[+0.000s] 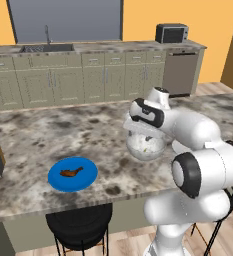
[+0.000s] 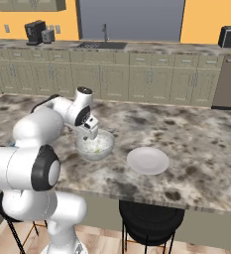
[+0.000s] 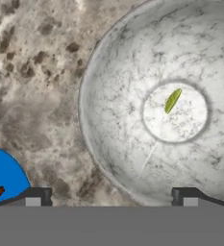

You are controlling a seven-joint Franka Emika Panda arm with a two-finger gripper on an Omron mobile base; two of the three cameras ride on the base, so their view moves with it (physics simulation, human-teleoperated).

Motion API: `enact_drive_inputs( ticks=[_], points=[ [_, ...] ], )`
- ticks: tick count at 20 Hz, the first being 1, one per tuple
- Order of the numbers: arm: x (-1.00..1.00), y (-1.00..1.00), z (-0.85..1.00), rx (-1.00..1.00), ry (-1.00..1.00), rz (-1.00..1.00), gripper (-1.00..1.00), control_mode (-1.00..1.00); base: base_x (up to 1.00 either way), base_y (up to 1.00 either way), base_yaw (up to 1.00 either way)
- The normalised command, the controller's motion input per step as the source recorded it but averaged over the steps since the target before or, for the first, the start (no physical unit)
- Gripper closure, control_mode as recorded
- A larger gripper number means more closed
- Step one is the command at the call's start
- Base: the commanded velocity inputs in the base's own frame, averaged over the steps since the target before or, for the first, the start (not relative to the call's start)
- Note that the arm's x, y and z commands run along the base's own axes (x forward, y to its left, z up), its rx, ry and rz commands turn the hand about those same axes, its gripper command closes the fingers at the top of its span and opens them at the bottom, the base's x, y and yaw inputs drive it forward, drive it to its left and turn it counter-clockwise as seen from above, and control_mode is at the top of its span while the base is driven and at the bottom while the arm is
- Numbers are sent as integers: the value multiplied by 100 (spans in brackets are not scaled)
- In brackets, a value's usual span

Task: Pick the chicken drumstick and lemon wedge from their plates and place them in the bowl. Then put the bowl in the fridge.

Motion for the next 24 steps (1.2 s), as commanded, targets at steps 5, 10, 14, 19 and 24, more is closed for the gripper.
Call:
enact_drive_inputs(
  ticks=[5, 10, 14, 19, 24],
  points=[
    [-36, 44, 15, 0, 0, 5, -100, -100, 0, 0, 0],
    [-34, 49, 1, 0, 2, 0, -100, -100, 0, 0, 0],
    [-33, 45, 0, 0, 5, -5, -100, -100, 0, 0, 0],
    [-15, 50, 0, 0, 10, -12, -100, -100, 0, 0, 0],
    [-11, 46, 0, -5, 1, 13, -100, -100, 0, 0, 0]
  ],
)
